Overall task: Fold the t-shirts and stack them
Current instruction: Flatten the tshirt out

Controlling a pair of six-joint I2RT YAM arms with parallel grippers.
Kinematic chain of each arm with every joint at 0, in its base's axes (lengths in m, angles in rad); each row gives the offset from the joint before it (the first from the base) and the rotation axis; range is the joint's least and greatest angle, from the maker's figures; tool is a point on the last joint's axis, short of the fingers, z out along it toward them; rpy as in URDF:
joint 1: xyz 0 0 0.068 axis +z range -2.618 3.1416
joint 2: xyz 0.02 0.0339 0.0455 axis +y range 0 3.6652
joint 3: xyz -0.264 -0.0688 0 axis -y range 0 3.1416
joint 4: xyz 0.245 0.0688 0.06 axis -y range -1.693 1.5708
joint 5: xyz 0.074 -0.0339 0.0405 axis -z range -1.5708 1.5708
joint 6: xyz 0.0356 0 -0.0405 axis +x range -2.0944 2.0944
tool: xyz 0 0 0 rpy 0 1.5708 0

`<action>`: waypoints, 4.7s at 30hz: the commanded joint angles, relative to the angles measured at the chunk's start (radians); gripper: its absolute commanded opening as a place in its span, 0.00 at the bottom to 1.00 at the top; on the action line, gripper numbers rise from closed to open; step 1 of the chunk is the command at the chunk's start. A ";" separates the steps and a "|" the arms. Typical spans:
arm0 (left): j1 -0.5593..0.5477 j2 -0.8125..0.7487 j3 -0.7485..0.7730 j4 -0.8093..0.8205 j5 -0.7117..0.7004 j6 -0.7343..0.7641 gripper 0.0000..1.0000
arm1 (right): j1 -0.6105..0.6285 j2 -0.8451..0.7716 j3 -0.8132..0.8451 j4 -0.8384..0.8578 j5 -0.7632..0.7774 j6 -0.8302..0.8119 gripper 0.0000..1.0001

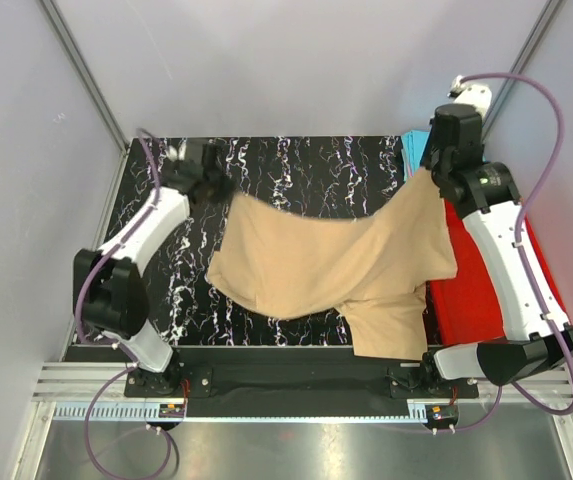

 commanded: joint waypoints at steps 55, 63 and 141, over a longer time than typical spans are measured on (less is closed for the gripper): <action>0.356 -0.417 0.324 -0.255 0.078 0.257 0.00 | -0.006 -0.077 0.067 0.101 -0.806 -0.326 0.00; 0.415 -0.520 -0.270 -0.161 0.182 0.216 0.00 | 0.014 -0.073 -0.358 0.058 -0.982 -0.097 0.00; 0.682 -0.478 -0.605 0.100 0.340 0.271 0.00 | 0.062 -0.249 -1.006 -0.174 -0.590 1.798 0.47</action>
